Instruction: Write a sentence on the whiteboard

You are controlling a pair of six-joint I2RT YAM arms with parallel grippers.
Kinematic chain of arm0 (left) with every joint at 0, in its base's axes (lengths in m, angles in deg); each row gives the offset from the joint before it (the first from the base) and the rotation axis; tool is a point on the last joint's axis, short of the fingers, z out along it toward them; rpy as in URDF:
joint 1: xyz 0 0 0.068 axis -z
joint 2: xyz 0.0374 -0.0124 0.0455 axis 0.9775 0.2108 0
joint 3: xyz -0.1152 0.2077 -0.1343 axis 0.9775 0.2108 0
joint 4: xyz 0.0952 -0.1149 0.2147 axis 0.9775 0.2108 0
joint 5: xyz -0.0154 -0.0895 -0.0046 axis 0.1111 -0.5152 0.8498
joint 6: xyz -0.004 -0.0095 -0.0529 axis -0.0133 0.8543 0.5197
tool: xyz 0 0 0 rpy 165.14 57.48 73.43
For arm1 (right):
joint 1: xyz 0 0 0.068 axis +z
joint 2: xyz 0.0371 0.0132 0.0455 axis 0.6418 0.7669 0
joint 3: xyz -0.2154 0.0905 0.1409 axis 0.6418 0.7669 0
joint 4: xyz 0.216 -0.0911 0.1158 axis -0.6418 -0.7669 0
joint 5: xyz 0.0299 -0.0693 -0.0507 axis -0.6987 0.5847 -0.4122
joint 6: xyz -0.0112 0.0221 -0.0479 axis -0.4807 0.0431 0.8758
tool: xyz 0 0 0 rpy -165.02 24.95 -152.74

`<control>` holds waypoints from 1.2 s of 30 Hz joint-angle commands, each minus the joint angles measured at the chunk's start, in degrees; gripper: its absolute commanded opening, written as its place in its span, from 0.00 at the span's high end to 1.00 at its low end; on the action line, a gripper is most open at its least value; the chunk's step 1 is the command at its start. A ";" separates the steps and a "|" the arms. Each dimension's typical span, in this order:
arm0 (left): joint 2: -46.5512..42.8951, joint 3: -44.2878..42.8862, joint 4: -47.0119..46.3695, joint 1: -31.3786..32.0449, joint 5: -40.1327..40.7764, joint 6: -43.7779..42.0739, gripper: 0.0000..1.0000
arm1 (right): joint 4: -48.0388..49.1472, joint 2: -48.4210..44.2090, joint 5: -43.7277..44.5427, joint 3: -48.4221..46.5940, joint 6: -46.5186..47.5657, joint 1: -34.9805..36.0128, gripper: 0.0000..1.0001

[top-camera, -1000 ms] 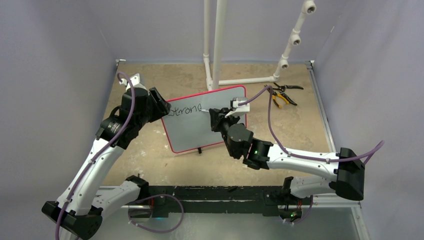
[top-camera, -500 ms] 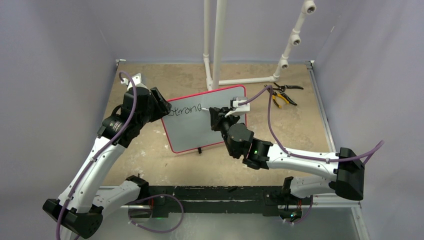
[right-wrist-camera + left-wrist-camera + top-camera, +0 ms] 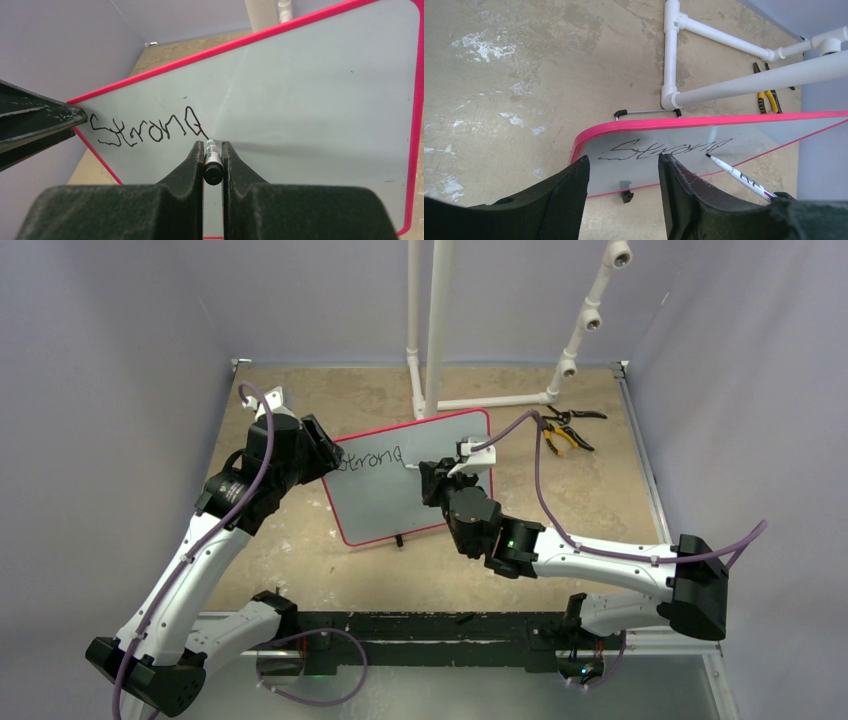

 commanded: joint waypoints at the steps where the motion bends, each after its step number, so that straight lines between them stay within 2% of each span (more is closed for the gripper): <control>1: -0.40 0.14 -1.86 0.07 -0.25 -0.05 0.48 | -2.19 -0.76 0.13 -0.94 -1.81 -0.05 1.00; 16: -0.74 -0.03 -1.65 0.07 -0.16 0.01 0.48 | 2.09 1.71 -3.41 -2.79 1.21 -0.05 1.00; 25: -1.86 -0.74 -2.41 0.07 -0.53 -0.76 0.47 | 8.06 -6.21 -6.87 0.29 1.32 -0.05 1.00; 31: -1.66 -2.91 -3.09 0.07 -1.95 -3.29 0.46 | 4.82 -10.41 -8.28 1.11 -1.28 -0.05 1.00; 36: -0.63 -4.70 -4.56 0.07 -3.87 -9.42 0.46 | 1.33 -13.79 -8.01 2.80 -2.69 -0.05 1.00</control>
